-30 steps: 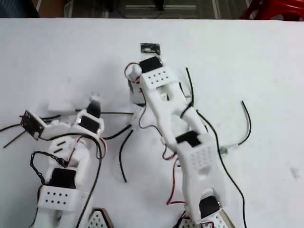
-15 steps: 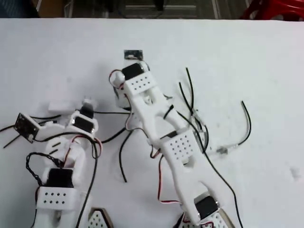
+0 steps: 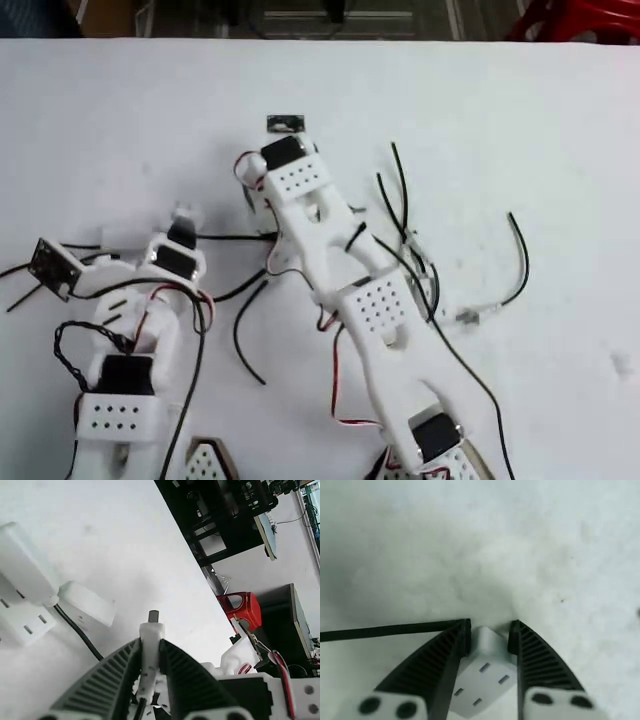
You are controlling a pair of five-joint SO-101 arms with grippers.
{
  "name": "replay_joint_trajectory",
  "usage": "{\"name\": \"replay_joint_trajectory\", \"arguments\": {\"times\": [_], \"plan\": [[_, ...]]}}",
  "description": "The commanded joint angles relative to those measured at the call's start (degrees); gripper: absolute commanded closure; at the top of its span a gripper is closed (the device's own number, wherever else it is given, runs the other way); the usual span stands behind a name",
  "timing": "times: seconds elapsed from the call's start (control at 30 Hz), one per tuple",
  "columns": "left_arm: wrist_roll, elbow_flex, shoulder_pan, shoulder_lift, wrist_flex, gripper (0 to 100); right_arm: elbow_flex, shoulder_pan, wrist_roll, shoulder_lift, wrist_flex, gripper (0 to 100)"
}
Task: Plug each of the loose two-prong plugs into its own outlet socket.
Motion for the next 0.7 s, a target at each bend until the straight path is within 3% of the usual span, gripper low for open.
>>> {"name": "replay_joint_trajectory", "arguments": {"times": [0.0,0.33,0.5,0.67], "plan": [[-0.62,-0.26,-0.40,-0.84,0.18,98,2.20,1.80,0.18,-1.27,1.01,79.0],[-1.85,0.62,4.79,-0.84,-0.26,98,19.96,3.21,0.26,-22.64,0.75,78.6],[-5.19,-2.81,5.67,-0.57,1.67,98,19.96,10.86,0.44,-31.08,0.75,78.6],[-5.19,-8.70,5.85,-0.48,6.95,98,21.19,20.62,5.71,-36.26,0.75,78.6]]}}
